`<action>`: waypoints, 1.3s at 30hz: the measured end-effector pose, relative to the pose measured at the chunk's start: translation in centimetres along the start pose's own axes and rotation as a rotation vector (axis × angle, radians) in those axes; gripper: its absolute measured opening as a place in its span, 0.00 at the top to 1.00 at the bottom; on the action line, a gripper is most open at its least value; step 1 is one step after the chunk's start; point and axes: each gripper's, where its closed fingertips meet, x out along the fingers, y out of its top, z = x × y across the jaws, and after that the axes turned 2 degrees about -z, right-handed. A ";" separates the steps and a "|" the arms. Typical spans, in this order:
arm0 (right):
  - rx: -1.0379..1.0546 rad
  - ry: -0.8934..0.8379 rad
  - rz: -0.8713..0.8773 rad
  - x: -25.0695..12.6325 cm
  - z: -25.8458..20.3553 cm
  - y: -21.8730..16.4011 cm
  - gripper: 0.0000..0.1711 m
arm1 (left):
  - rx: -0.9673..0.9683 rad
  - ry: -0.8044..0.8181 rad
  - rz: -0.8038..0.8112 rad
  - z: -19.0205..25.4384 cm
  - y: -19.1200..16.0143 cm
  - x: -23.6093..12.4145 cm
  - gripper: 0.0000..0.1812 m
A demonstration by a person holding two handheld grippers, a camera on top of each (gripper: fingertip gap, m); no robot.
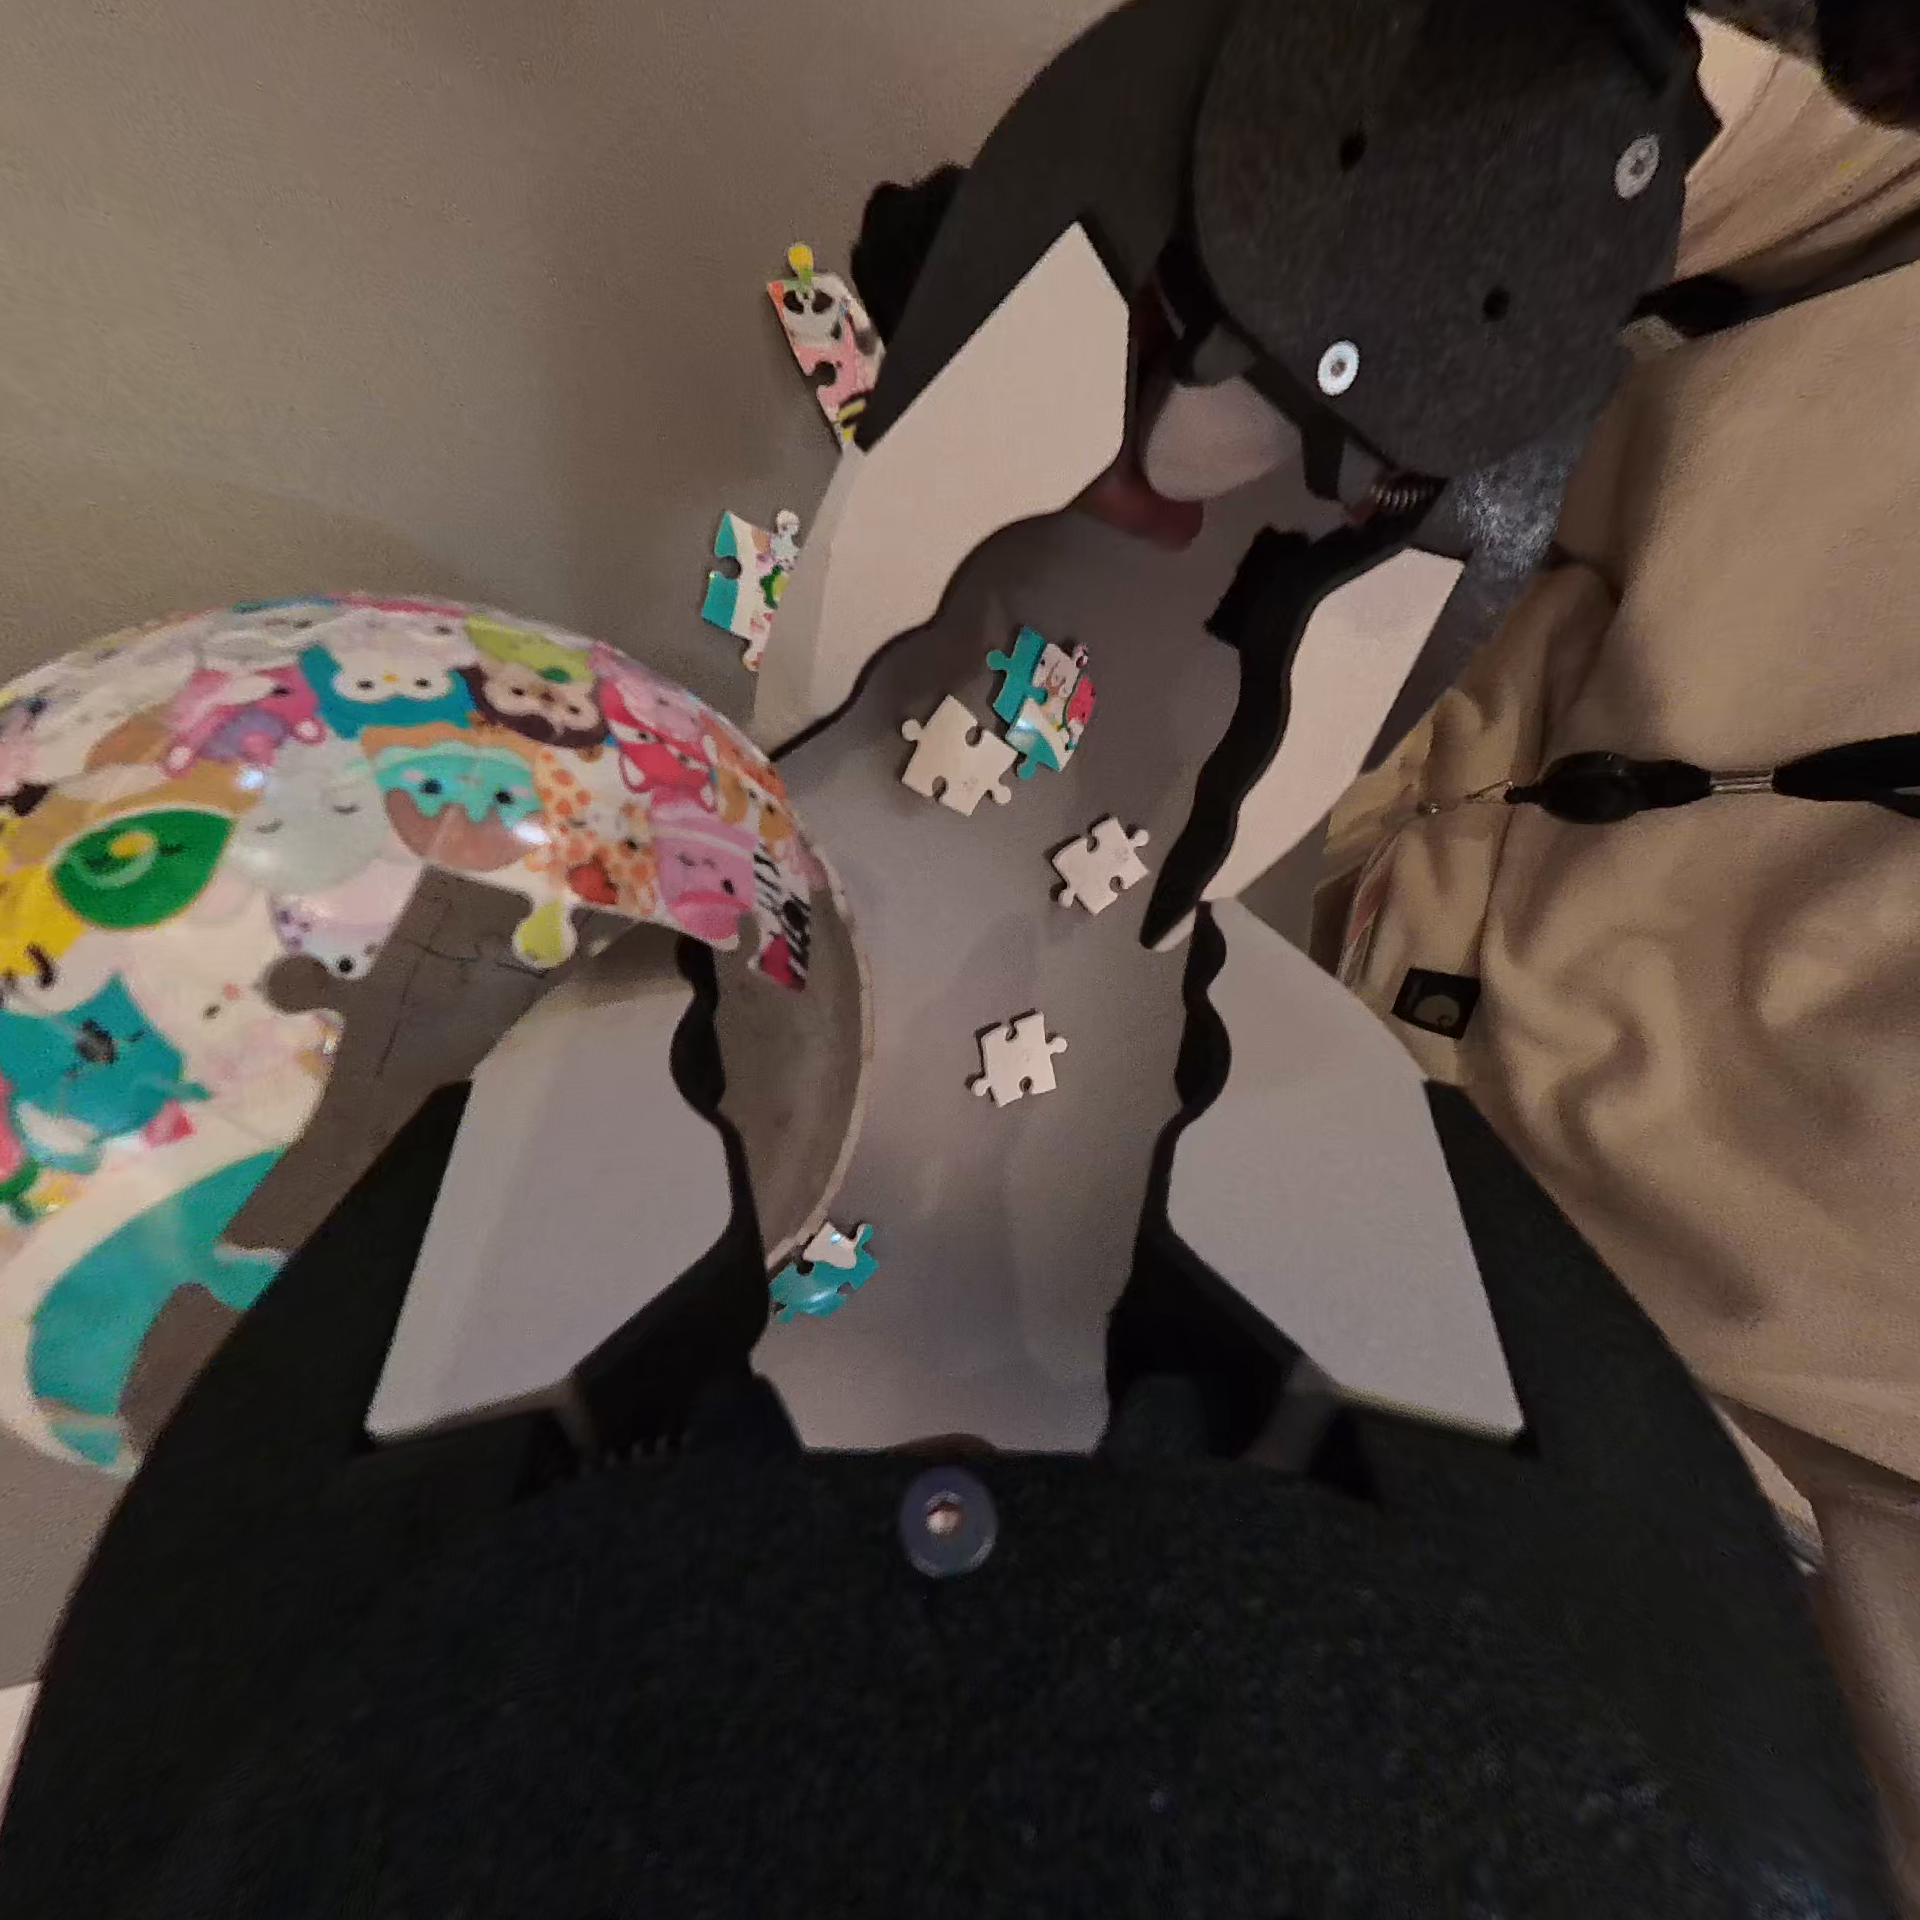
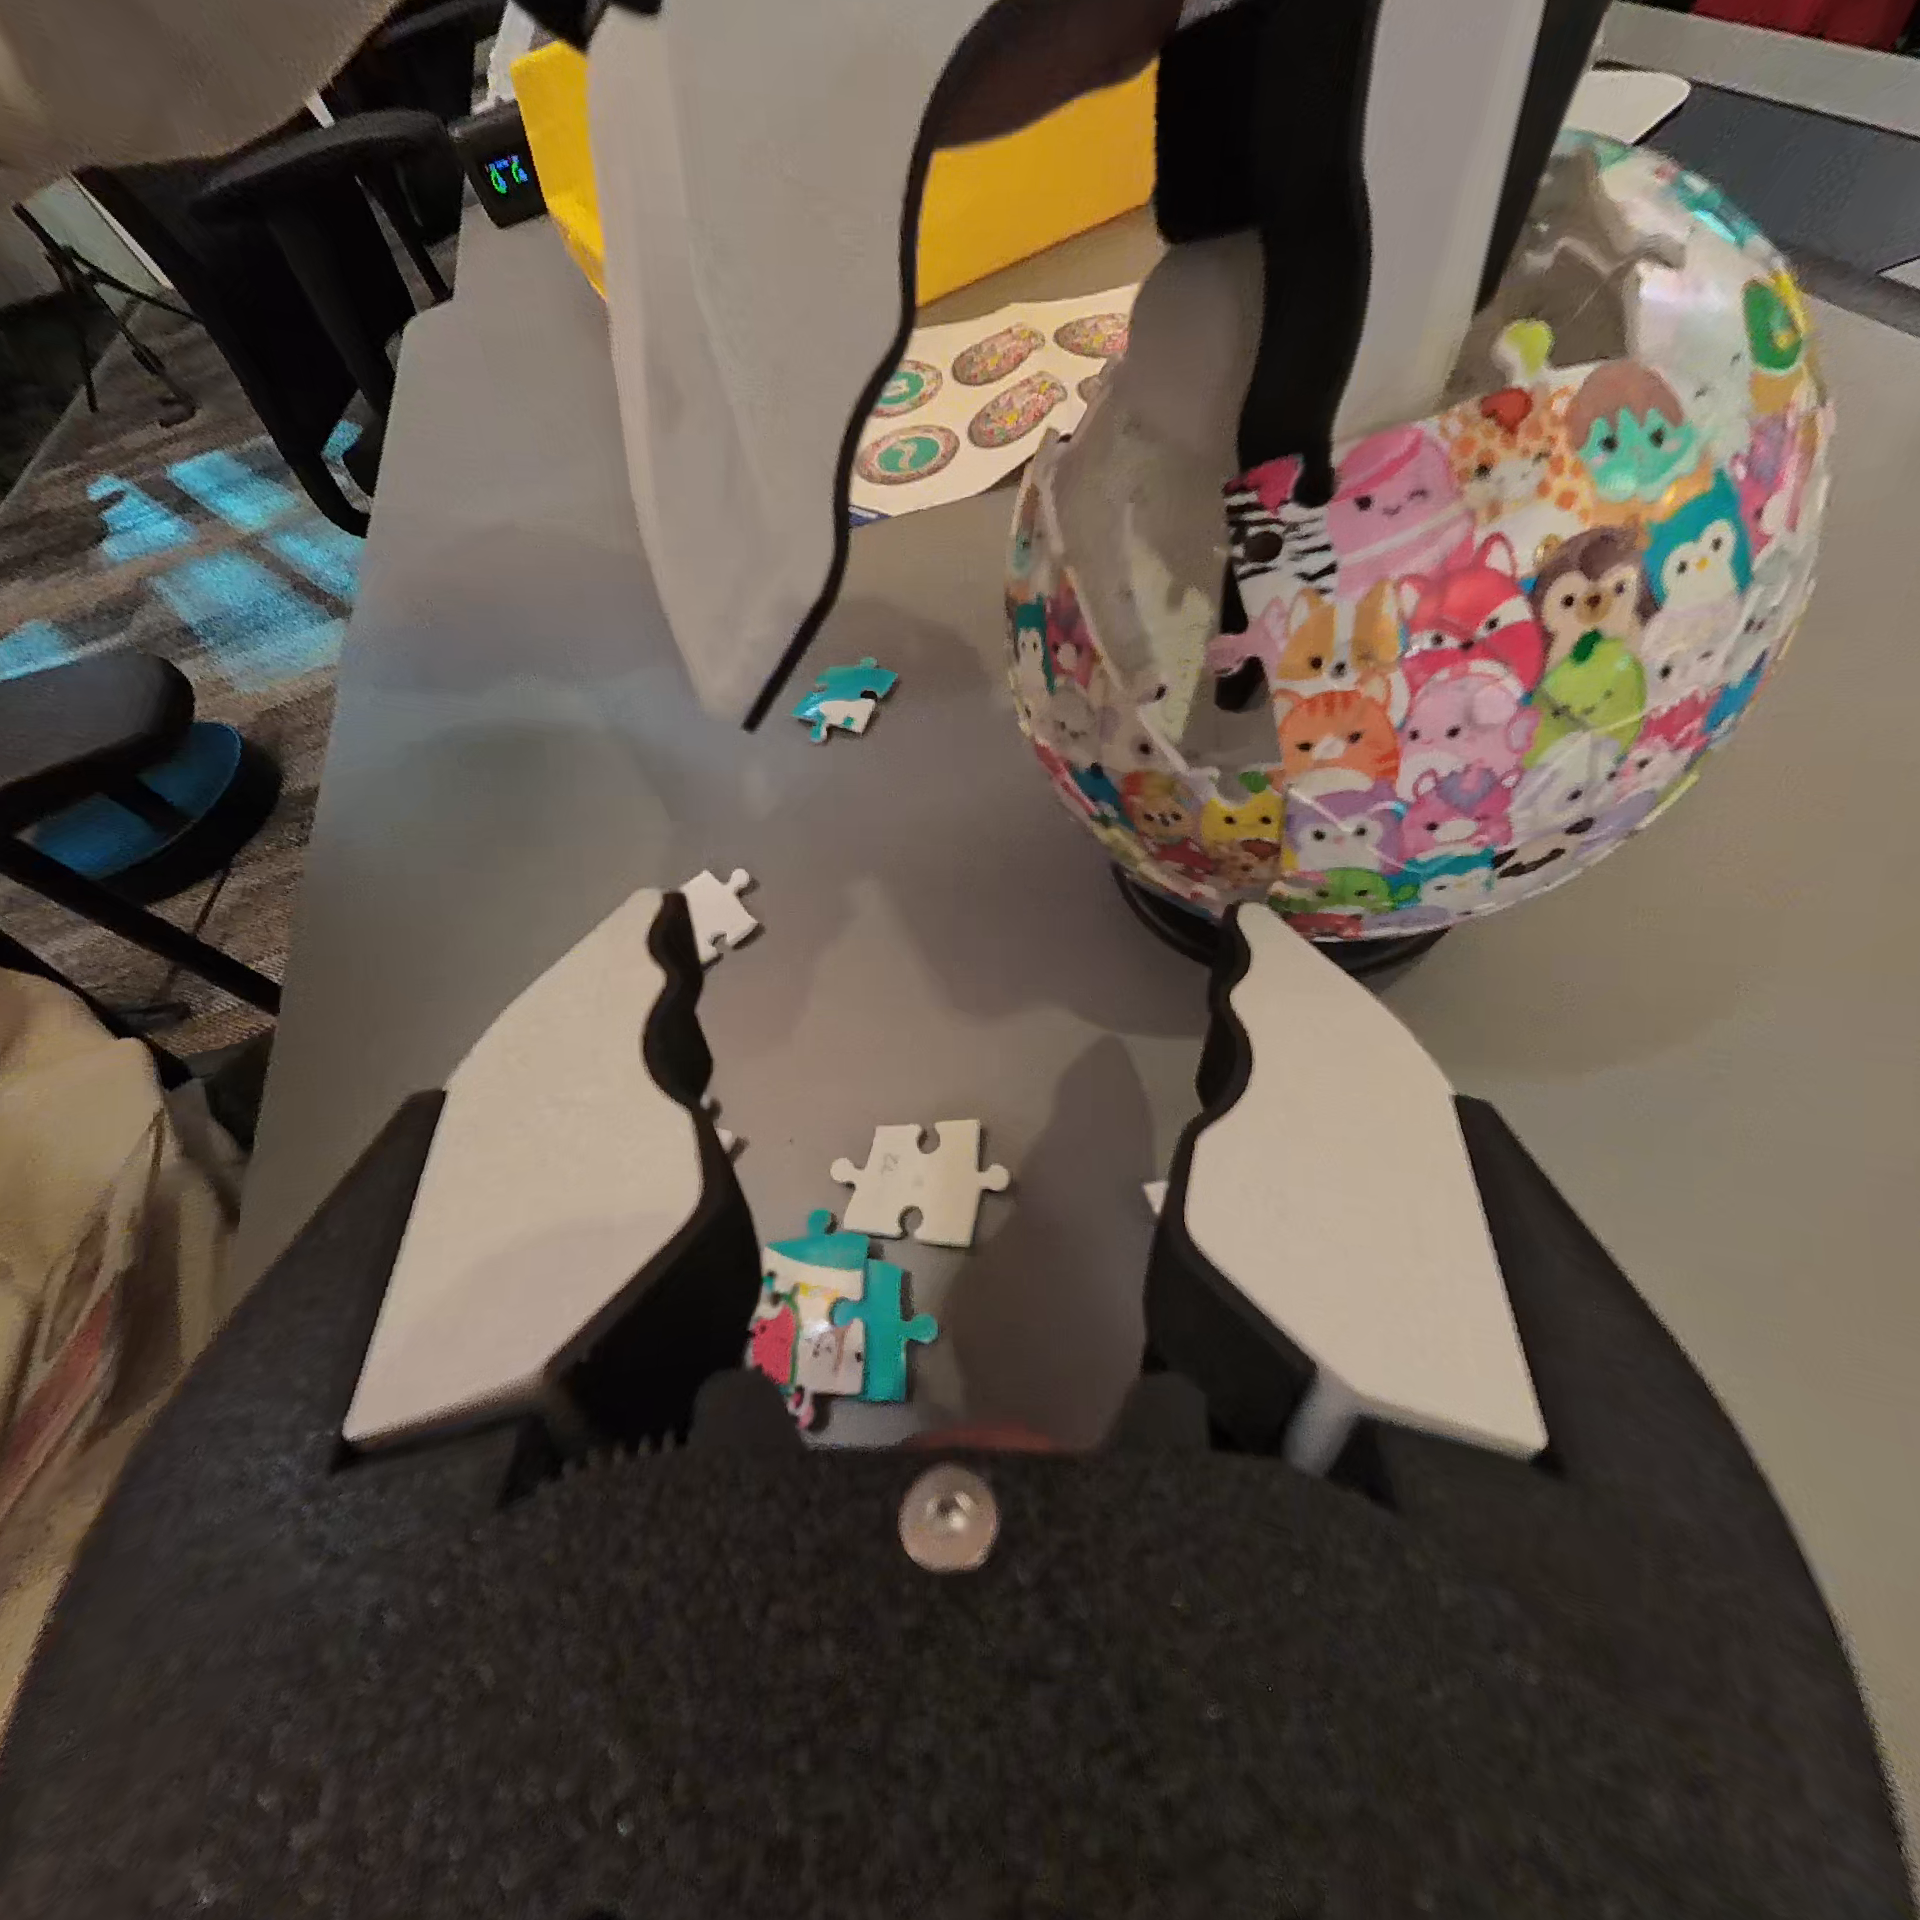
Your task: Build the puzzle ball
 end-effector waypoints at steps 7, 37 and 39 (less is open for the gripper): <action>0.182 0.031 0.075 0.7 -0.8 0.9 0.39 | -0.065 -0.132 0.095 0.9 1.2 0.4 0.50; 0.318 0.048 0.160 0.2 0.0 1.6 0.30 | -0.071 -0.216 0.099 1.2 1.8 1.1 0.51; 0.306 0.044 0.153 0.3 -0.1 1.6 0.29 | -0.069 -0.217 0.098 1.2 1.8 1.1 0.51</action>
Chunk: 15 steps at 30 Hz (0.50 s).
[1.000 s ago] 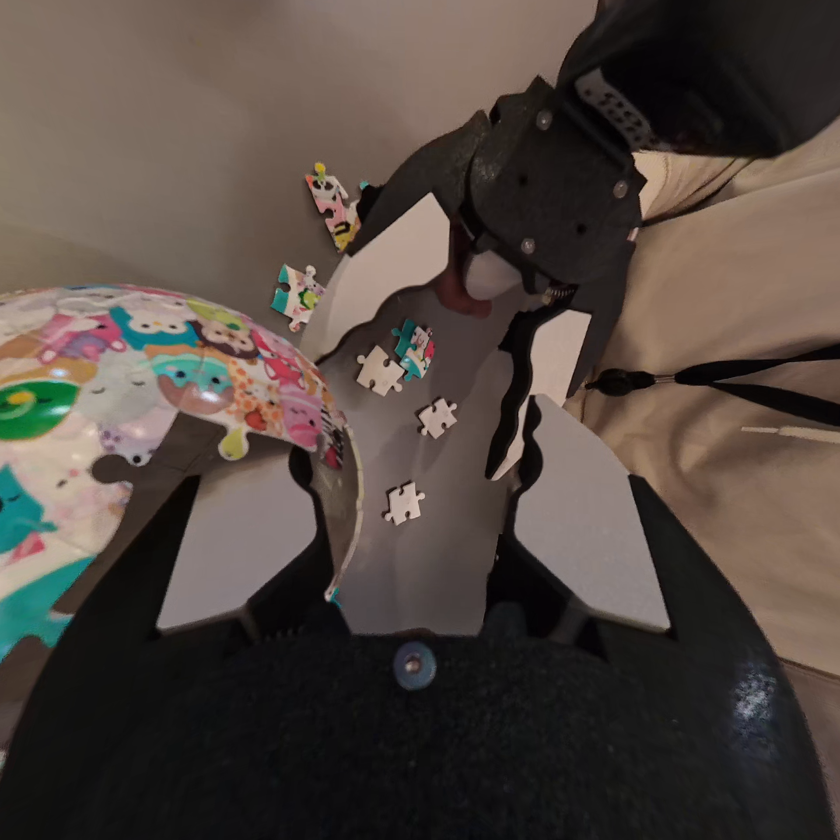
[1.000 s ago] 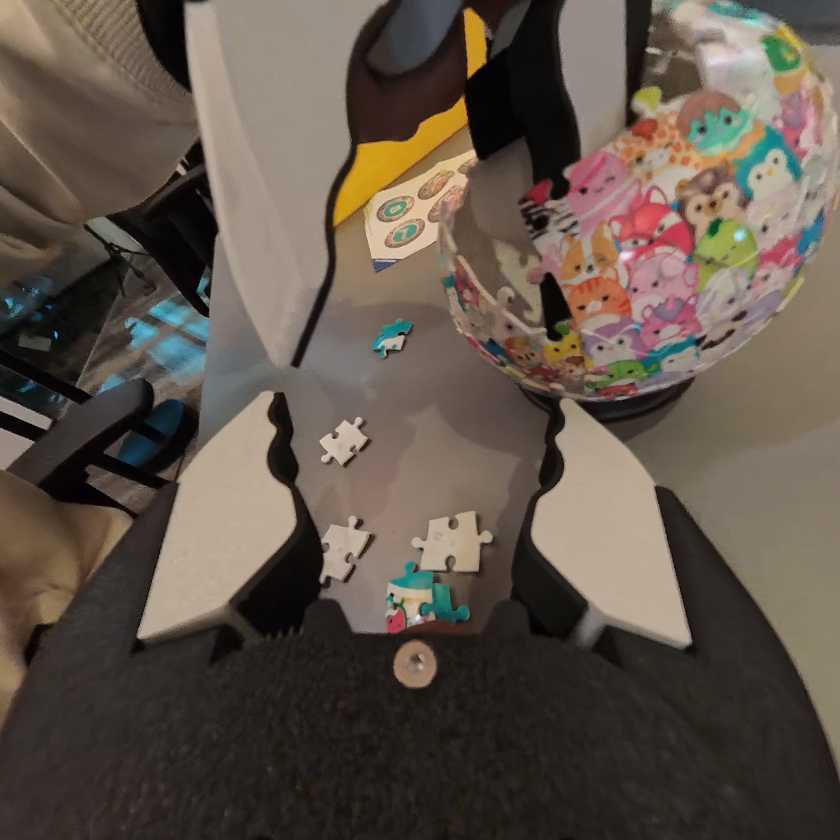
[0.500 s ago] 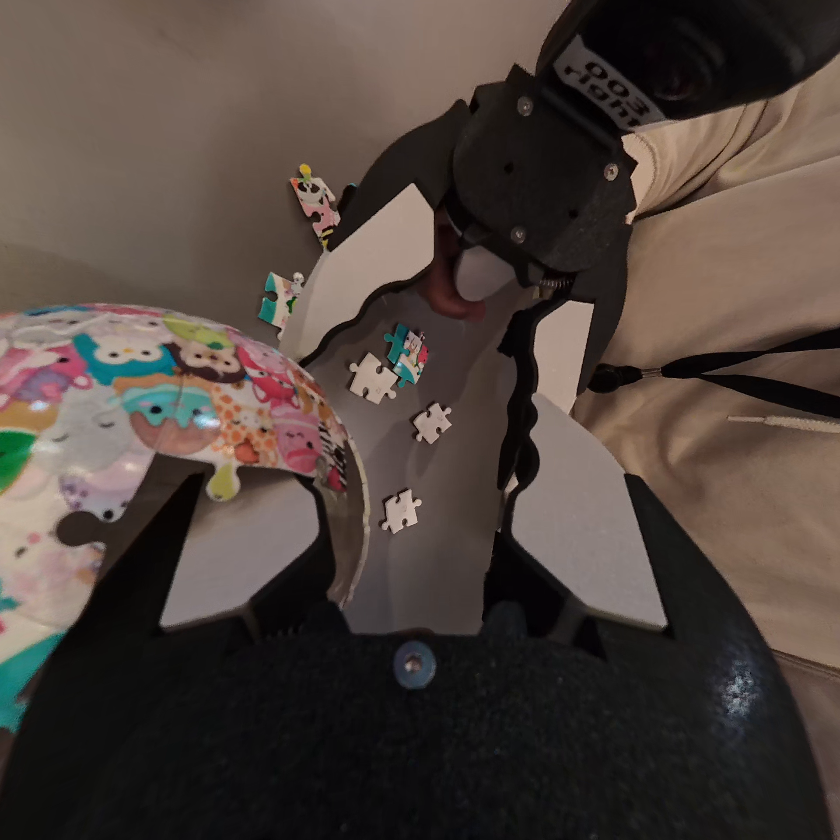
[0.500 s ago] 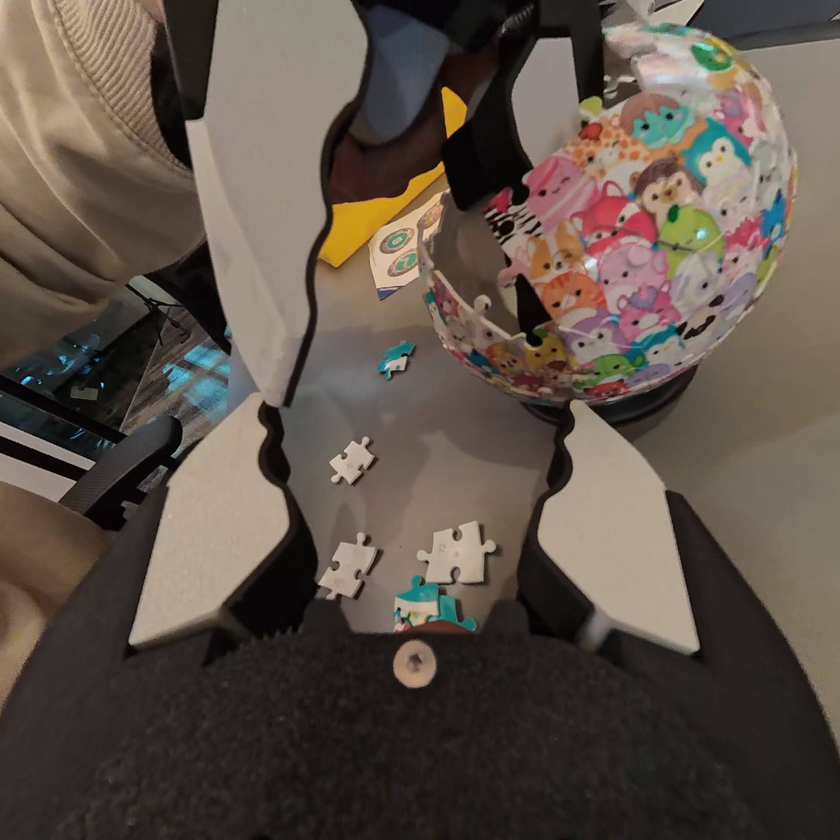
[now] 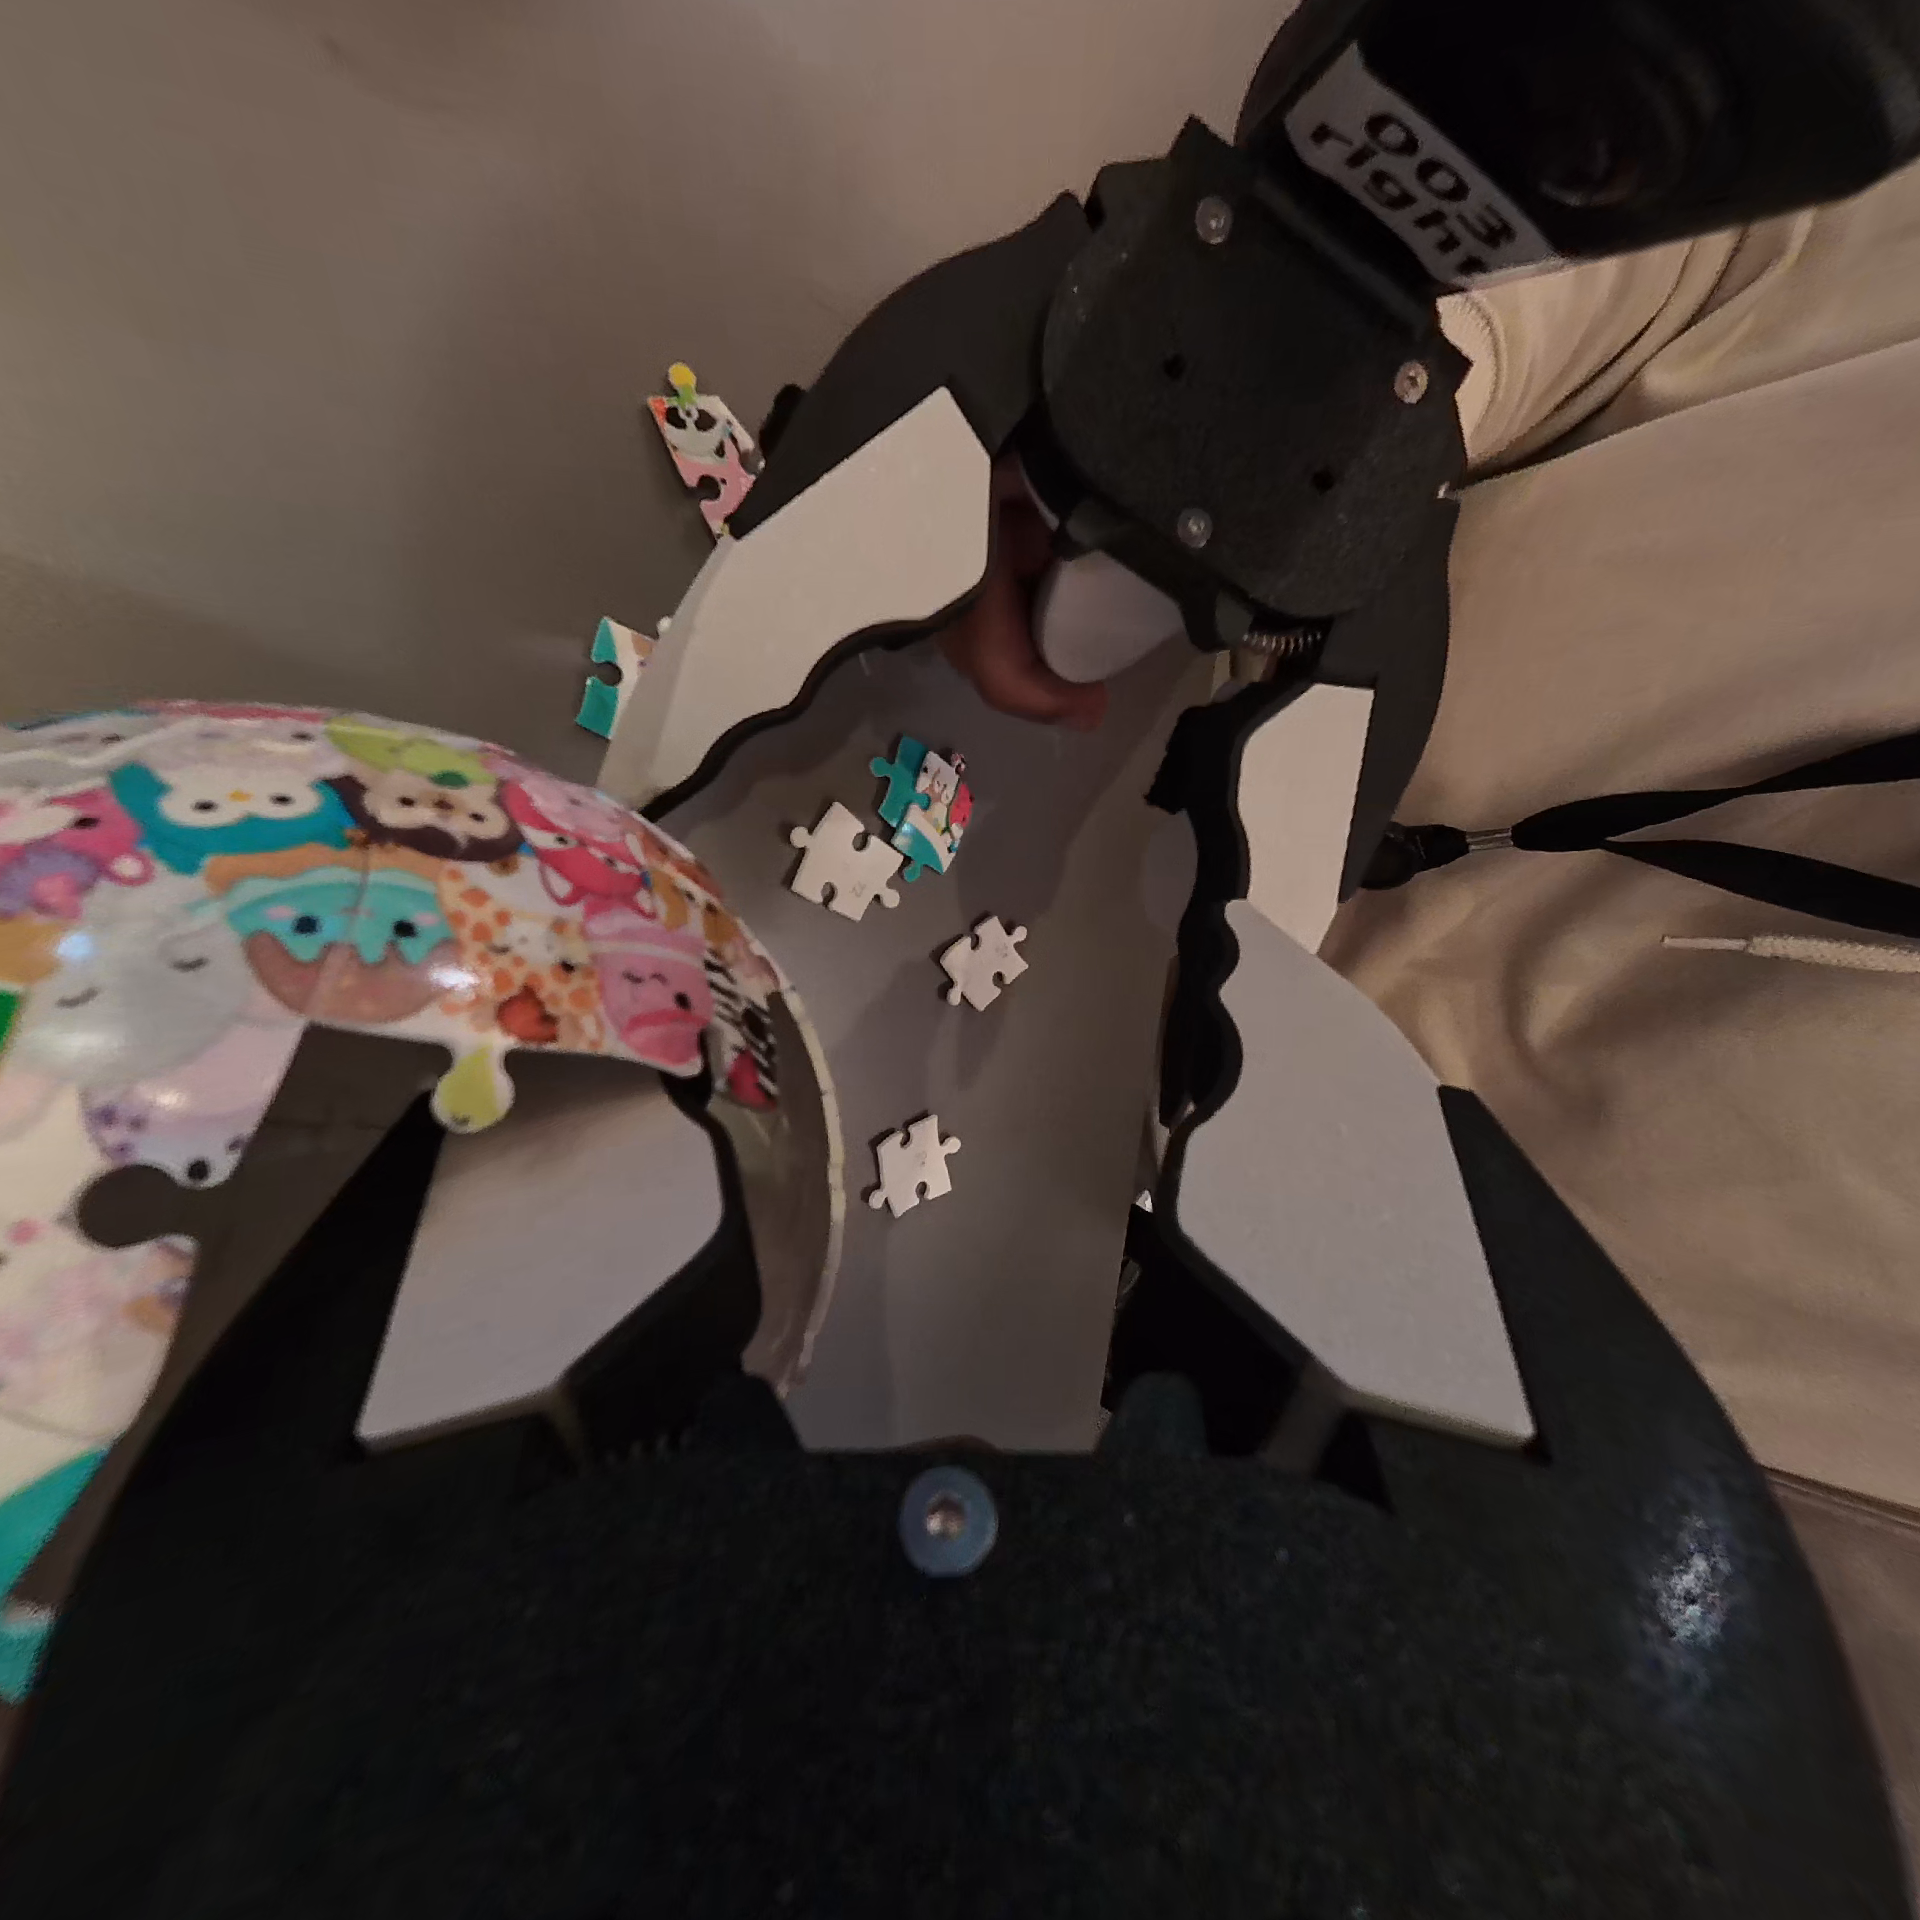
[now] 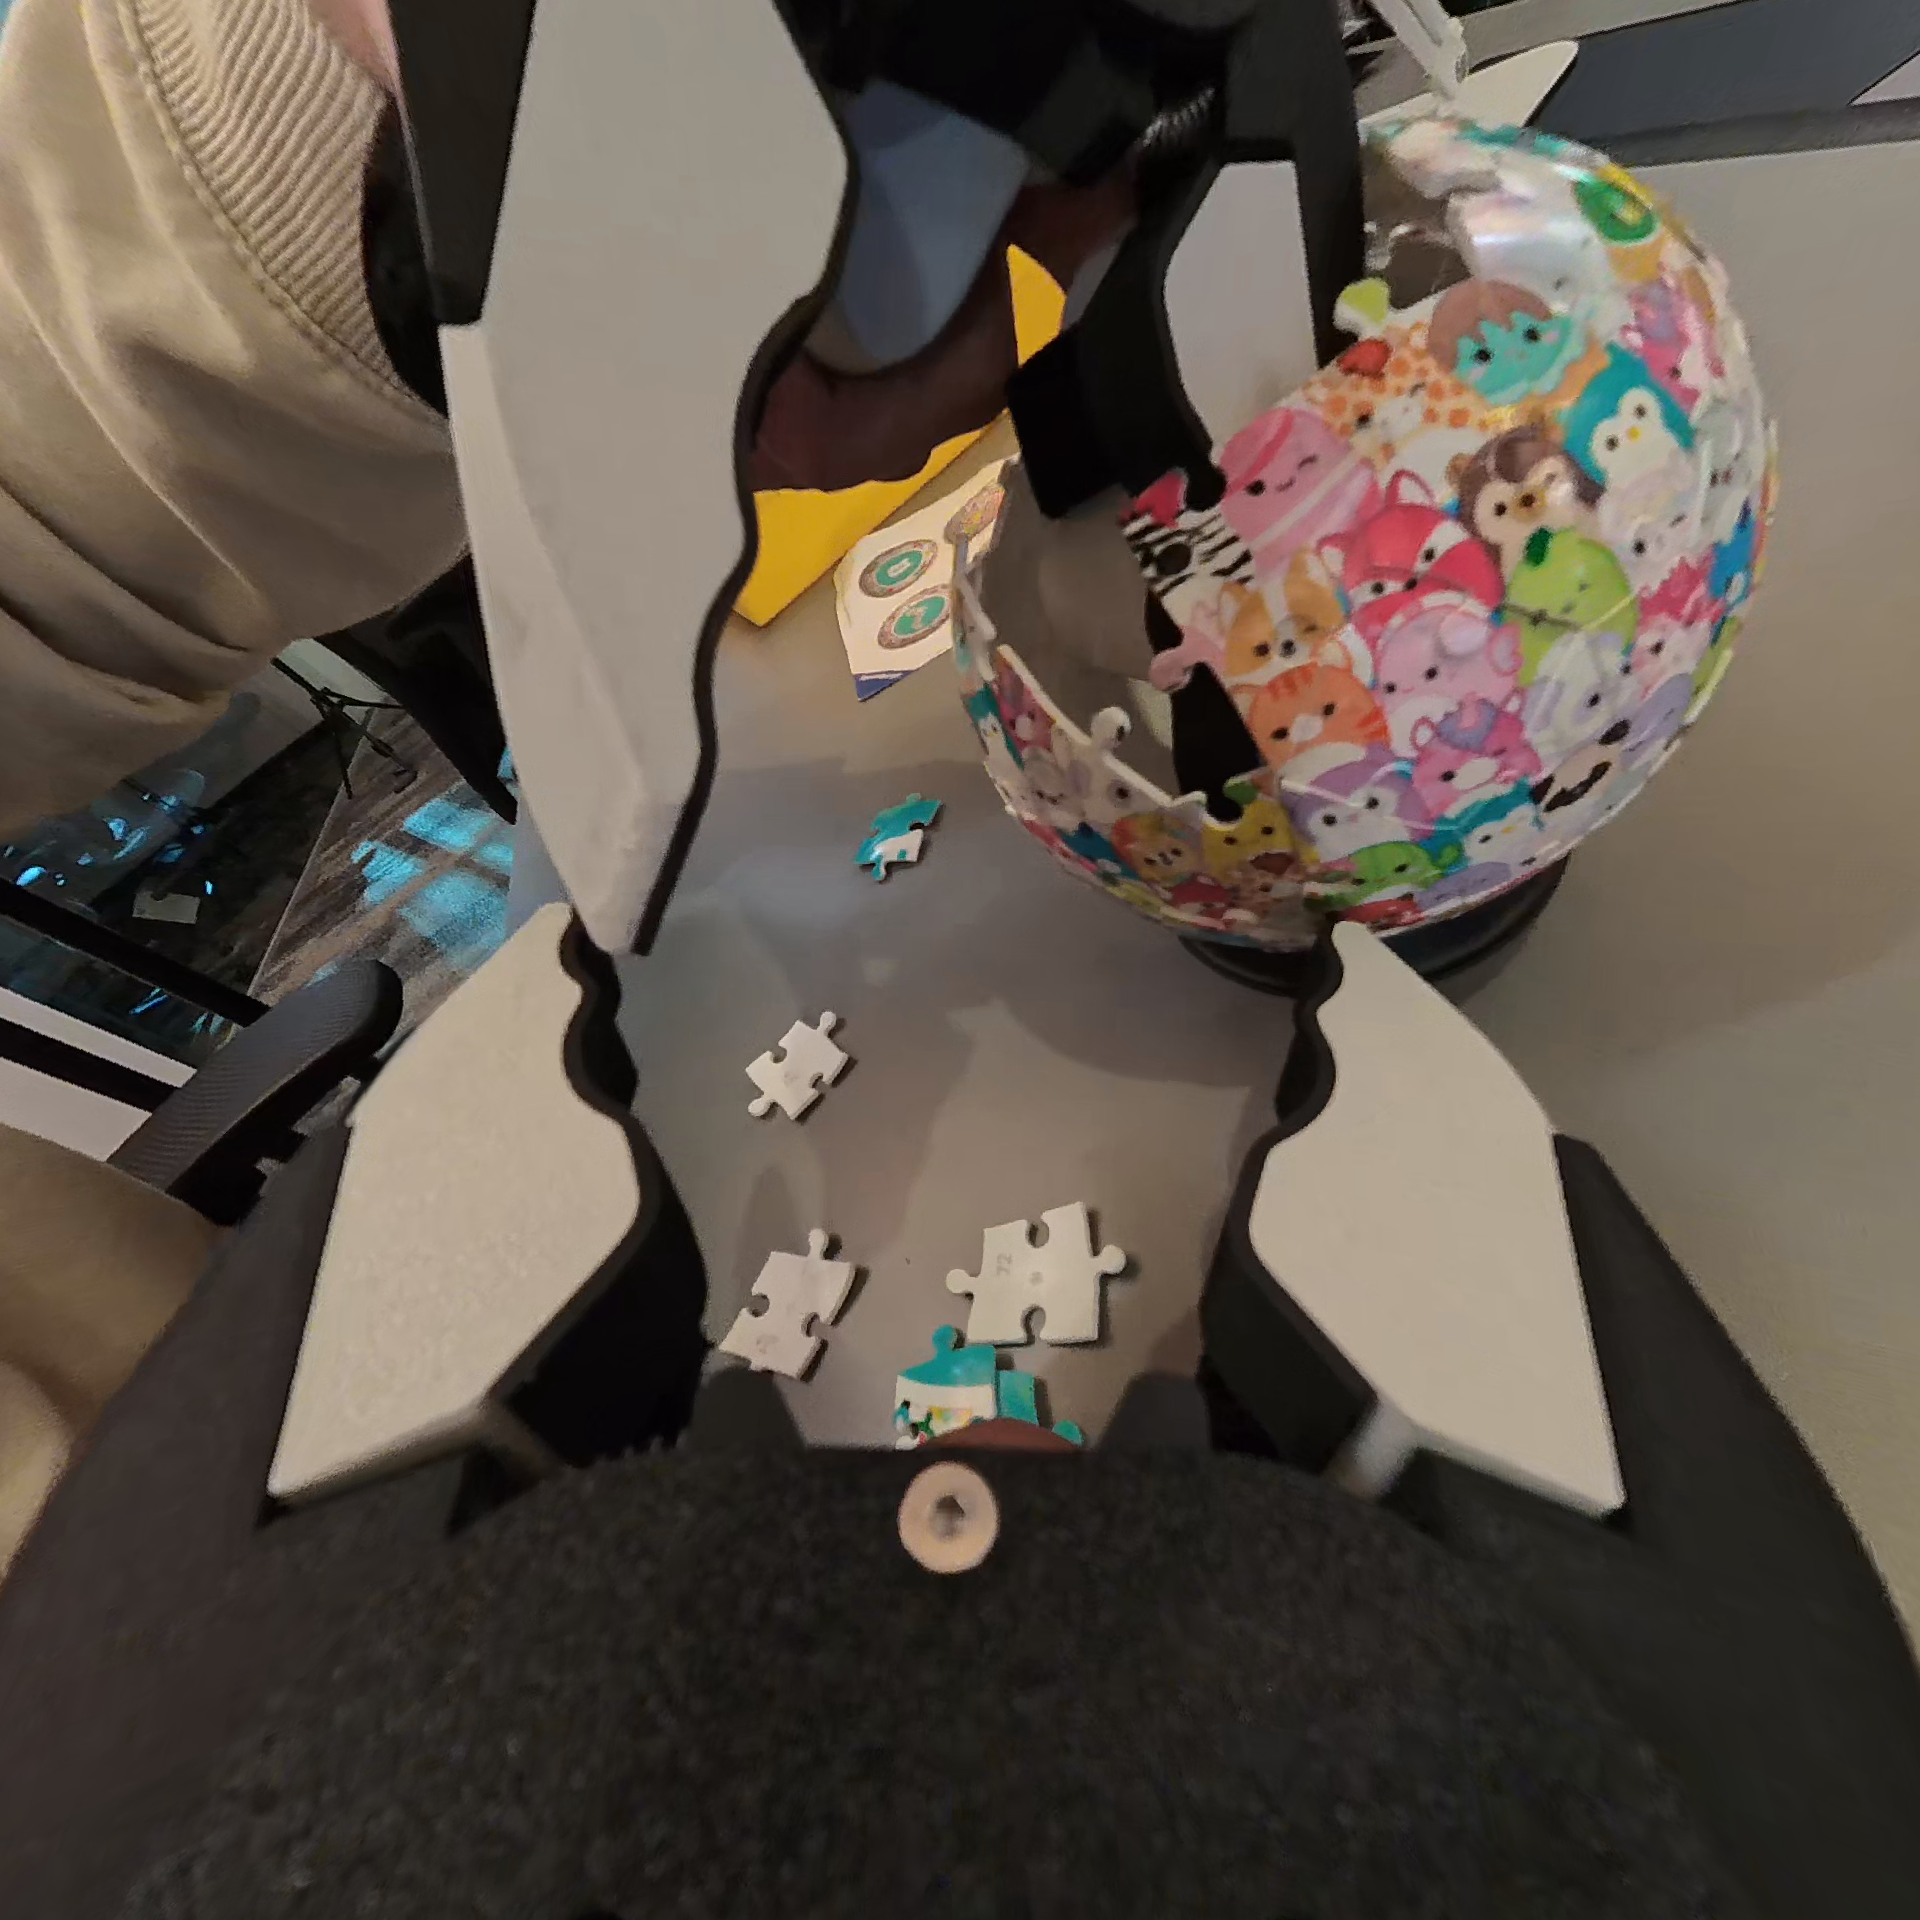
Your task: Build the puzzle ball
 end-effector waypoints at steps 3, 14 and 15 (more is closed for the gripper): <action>-0.025 -0.008 -0.022 0.2 0.0 -0.2 0.26 | 0.011 0.007 -0.006 0.0 0.0 0.2 0.49; -0.023 -0.008 0.011 -0.5 0.1 0.4 0.31 | 0.011 -0.011 0.038 0.3 0.6 -0.7 0.54; -0.027 -0.012 0.006 -0.5 0.2 0.3 0.30 | 0.014 -0.012 0.039 0.3 0.6 -0.7 0.54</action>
